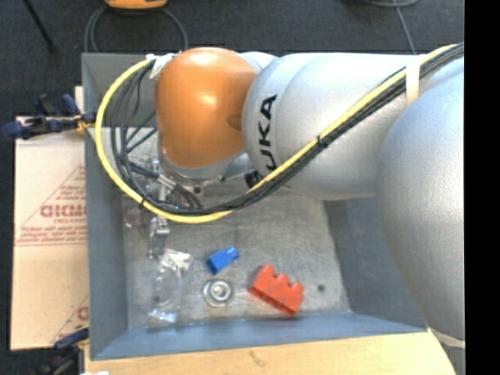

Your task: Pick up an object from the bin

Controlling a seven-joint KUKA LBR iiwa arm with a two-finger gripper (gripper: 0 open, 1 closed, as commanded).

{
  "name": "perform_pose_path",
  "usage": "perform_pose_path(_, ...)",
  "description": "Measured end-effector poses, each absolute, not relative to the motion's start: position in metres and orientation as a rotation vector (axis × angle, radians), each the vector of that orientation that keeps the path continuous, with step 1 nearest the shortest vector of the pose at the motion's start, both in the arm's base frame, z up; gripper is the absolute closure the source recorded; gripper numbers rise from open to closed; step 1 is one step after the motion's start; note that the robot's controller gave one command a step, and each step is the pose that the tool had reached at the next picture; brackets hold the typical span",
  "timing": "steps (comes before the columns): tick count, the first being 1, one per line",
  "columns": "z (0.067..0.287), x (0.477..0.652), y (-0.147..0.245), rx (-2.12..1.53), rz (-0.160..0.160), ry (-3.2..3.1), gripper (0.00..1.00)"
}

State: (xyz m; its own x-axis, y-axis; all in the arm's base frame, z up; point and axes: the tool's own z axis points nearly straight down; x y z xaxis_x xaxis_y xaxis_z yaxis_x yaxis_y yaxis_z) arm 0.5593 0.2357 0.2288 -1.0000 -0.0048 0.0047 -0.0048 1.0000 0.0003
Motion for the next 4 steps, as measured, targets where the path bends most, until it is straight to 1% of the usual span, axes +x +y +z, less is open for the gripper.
perform_pose_path(1, 0.119, 0.593, 0.187, -0.049, -0.008, -3.143, 0.0)
perform_pose_path(2, 0.12, 0.556, 0.119, 0.032, -0.007, -3.157, 0.0)
perform_pose_path(3, 0.1, 0.547, 0.095, 0.317, -0.002, -3.13, 0.0)
perform_pose_path(4, 0.1, 0.547, 0.093, 0.307, -0.003, -3.129, 1.0)
